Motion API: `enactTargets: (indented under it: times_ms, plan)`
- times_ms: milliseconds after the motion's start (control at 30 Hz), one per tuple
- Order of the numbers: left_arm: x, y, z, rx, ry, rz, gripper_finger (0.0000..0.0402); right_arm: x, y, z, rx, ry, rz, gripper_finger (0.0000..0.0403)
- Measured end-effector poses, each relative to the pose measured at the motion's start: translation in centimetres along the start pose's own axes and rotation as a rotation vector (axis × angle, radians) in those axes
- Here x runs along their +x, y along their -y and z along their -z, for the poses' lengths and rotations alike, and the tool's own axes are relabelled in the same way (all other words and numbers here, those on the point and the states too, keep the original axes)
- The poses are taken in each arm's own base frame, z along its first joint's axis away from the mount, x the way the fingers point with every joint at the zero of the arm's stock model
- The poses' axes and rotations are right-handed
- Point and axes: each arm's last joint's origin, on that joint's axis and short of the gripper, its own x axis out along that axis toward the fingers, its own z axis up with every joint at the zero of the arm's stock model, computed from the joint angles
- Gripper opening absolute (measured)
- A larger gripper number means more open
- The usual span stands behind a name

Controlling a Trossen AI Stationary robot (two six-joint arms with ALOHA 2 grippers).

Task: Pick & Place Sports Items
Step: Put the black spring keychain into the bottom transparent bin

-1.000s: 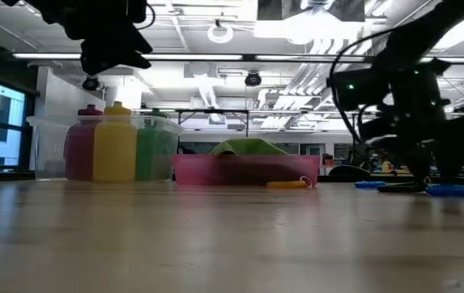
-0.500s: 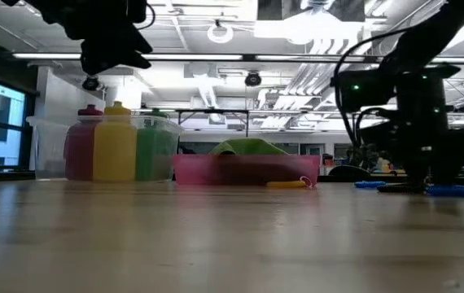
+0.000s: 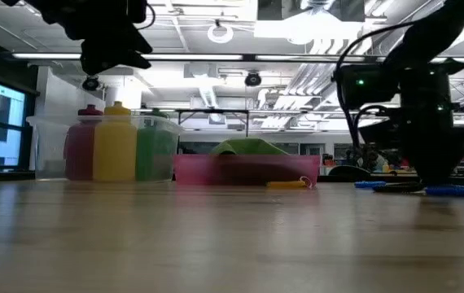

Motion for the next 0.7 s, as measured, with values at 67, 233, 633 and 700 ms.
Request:
enactTargets:
  times_ms: [67,233,633,700]
  plan:
    - [0.0,0.0,0.0,0.000,0.000,0.000,0.0143,-0.1,-0.2,-0.1,0.018,0.000,-0.004,0.0004]
    - [0.0,0.0,0.0,0.002,0.000,0.000,0.0143,-1.2,-0.6,-1.0,0.050,0.018,-0.029,0.0001]
    - [0.0,-0.1,-0.1,0.040,0.023,-0.046,0.0143,-6.9,-0.8,-5.5,0.060,0.229,0.005,0.0001]
    - [0.0,-0.2,-0.1,0.055,0.034,-0.068,0.0143,-8.1,-0.8,-6.2,0.074,0.274,0.010,0.0001]
